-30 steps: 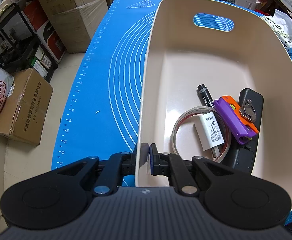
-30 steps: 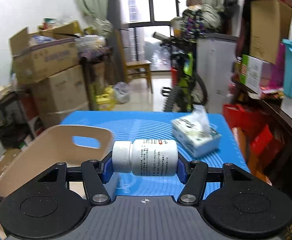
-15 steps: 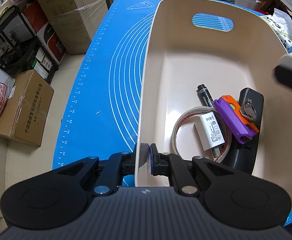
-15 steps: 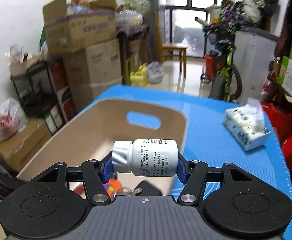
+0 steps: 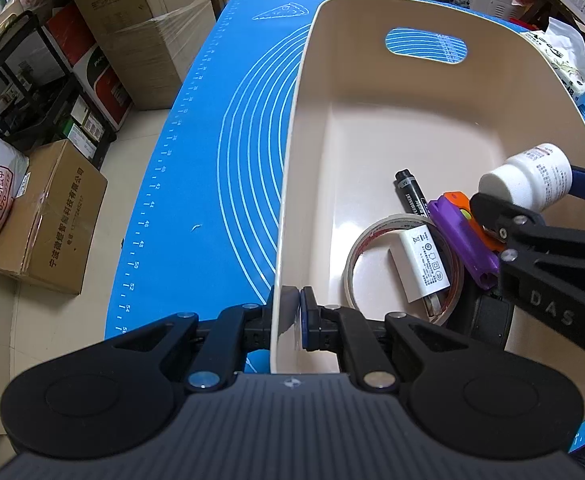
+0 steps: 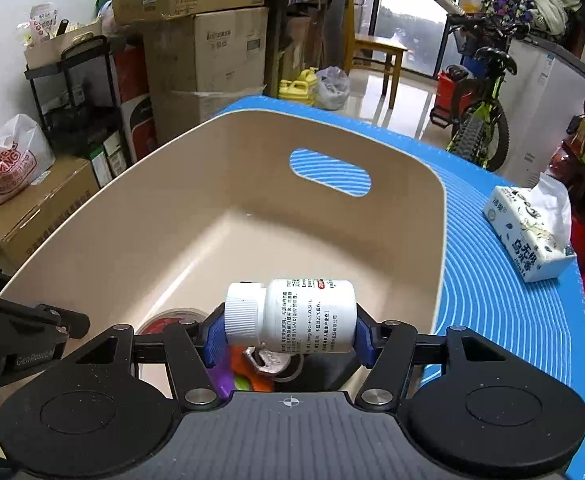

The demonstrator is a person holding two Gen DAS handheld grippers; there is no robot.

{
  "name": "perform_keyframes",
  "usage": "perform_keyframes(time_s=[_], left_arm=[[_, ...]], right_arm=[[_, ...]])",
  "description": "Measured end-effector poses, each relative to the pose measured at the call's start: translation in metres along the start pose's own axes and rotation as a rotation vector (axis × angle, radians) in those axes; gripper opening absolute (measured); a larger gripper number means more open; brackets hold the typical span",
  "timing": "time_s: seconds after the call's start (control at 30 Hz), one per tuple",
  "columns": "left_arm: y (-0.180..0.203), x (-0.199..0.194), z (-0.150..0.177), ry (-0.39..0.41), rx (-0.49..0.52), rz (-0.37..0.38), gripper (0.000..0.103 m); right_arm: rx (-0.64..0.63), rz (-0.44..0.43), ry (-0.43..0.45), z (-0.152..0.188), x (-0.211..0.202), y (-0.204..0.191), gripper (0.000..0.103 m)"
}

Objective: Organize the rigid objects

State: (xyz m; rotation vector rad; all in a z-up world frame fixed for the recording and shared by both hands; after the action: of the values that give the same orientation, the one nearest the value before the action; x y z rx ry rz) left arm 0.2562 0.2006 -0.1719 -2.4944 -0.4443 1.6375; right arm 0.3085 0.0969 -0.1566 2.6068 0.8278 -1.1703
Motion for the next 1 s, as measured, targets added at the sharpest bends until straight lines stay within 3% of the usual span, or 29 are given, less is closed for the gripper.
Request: perform_keyframes(time_s=[0.13, 0.4, 0.47, 0.53, 0.6, 0.8, 1.0], left_arm=[[0.0, 0.0, 0.0, 0.0, -0.001, -0.005, 0.011], [-0.002, -0.004, -0.001, 0.022, -0.008, -0.022, 0.013], [-0.004, -0.009, -0.004, 0.049, -0.017, -0.025, 0.02], [-0.003, -0.018, -0.006, 0.078, -0.034, -0.009, 0.059], [-0.003, -0.026, -0.008, 0.118, -0.045, -0.012, 0.073], [0.006, -0.054, -0.009, 0.214, -0.053, 0.009, 0.085], [0.01, -0.09, 0.002, 0.263, -0.085, 0.024, 0.087]], right_arm=[[-0.015, -0.001, -0.013, 0.0, -0.002, -0.002, 0.071], [0.037, -0.029, 0.068, -0.003, -0.027, 0.005, 0.083], [0.043, -0.032, 0.099, -0.006, -0.04, 0.007, 0.084], [0.04, -0.017, 0.135, -0.009, -0.054, 0.009, 0.086], [0.045, -0.012, 0.163, -0.01, -0.069, 0.011, 0.092], [0.126, 0.002, 0.207, -0.001, -0.112, 0.02, 0.099], [0.141, 0.029, 0.226, 0.015, -0.151, 0.024, 0.1]])
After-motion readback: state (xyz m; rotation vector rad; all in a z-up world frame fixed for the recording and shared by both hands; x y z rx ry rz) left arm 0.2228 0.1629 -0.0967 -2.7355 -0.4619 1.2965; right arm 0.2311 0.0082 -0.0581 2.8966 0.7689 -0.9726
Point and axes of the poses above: each gripper's, at about its wrist camera, not at the fingertips, and x roughly the way its jaws point, y to its right, z to its underside, the point moved 10 cm from there along x, roughly the way its jaws point, and after that the axes turned 10 degrees about -z, right-handed, at the moved point
